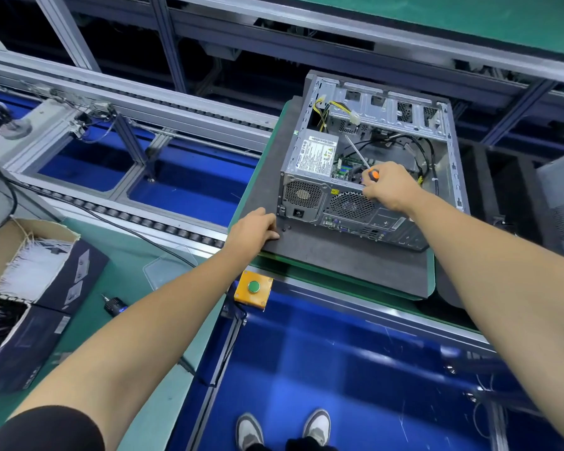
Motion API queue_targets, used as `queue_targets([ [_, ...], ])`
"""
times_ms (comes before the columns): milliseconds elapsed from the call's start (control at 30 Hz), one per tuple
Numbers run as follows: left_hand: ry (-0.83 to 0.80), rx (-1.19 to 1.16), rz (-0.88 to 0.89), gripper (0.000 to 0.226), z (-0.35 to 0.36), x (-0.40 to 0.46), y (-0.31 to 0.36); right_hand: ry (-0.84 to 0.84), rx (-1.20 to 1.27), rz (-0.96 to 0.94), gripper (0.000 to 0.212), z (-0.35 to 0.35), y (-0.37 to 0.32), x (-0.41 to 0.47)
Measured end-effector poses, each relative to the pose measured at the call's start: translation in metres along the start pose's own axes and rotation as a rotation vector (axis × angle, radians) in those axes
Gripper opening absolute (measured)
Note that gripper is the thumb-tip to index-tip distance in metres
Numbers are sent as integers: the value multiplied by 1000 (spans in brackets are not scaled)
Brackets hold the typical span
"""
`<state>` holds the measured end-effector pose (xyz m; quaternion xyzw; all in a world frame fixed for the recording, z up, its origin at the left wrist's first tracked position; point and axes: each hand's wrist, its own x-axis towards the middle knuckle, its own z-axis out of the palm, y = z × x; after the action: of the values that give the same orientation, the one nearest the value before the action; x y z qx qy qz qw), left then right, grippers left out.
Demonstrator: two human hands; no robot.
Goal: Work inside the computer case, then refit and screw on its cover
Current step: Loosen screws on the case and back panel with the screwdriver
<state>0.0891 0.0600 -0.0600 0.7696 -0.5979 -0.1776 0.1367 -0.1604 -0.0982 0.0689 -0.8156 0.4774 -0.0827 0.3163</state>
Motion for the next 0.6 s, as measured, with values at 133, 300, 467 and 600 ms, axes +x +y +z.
queue_targets([
  [133,15,-51,63,17,1,-1,2,13,7,17,21,0,1,1],
  [300,43,-137,46,13,4,-3,-2,21,2,30,14,2,3,3],
  [467,258,-425,27,7,1,-12,-14,22,-7,31,14,2,4,4],
  [600,268,-481,22,8,-11,-31,-45,22,-14,37,12,3,5,5],
])
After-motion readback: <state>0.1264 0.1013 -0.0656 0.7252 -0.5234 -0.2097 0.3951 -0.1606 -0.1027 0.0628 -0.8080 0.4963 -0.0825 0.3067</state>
